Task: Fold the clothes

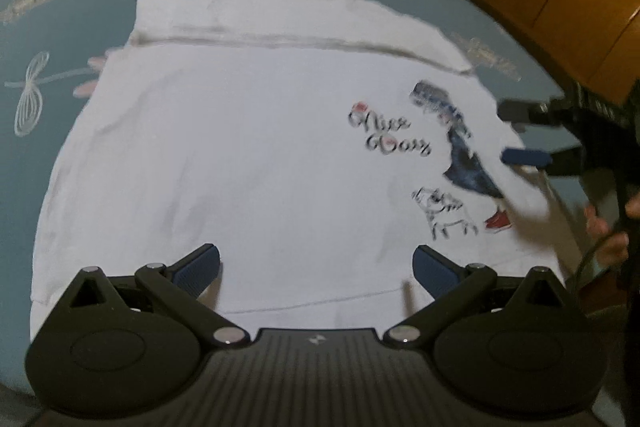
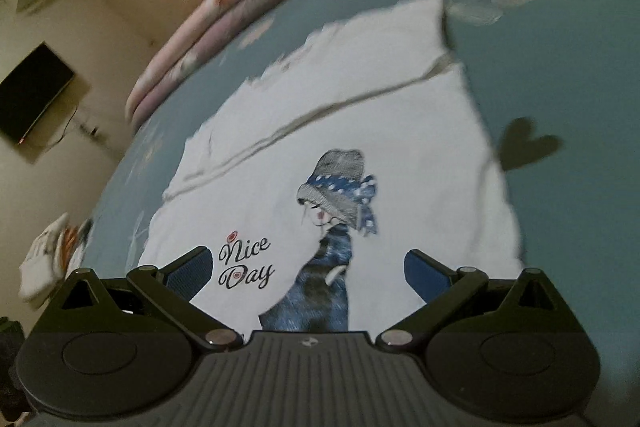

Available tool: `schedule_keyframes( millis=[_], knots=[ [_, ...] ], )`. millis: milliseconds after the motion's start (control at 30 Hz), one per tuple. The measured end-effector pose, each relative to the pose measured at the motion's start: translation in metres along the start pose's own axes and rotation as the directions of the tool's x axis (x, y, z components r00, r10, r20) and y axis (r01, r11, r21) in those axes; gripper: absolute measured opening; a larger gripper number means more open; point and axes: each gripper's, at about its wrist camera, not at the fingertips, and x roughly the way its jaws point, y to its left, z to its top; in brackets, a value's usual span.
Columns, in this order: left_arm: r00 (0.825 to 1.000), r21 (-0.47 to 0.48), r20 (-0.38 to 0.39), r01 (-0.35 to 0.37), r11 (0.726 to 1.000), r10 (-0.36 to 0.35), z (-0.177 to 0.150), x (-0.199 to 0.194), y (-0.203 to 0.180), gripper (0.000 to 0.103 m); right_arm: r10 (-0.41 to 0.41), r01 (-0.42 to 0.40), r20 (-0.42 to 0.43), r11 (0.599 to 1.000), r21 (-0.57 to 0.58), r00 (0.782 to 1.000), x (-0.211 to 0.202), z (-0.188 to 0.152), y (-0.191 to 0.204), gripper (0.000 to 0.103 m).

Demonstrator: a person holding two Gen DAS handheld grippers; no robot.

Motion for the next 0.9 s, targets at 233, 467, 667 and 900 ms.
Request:
schedule_keyframes(
  millis=[233,467,667,900],
  knots=[
    [0.995,0.005,-0.006,0.1,0.995,-0.1,-0.012,0.001,0.003,0.102,0.041,-0.041,0.097,0.999,-0.002,0.994,-0.038,-0.043,0.019,0.103],
    [0.992,0.042,-0.005,0.125,0.991,-0.125,-0.021,-0.004,0.003,0.102,0.04,-0.041,0.069,0.999,0.018,0.997,-0.036,-0.062,0.027,0.103],
    [0.983,-0.003,0.013,0.185,0.983,-0.185,-0.01,-0.014,0.026,0.102,0.075,-0.074,0.049,0.997,-0.01,0.996,-0.043,-0.088,0.021,0.103],
    [0.976,-0.059,0.095,0.2,0.978,-0.194,0.065,-0.012,0.069,0.102,0.12,-0.103,0.142,0.987,-0.12,0.983,-0.051,-0.103,0.027,0.103]
  ],
)
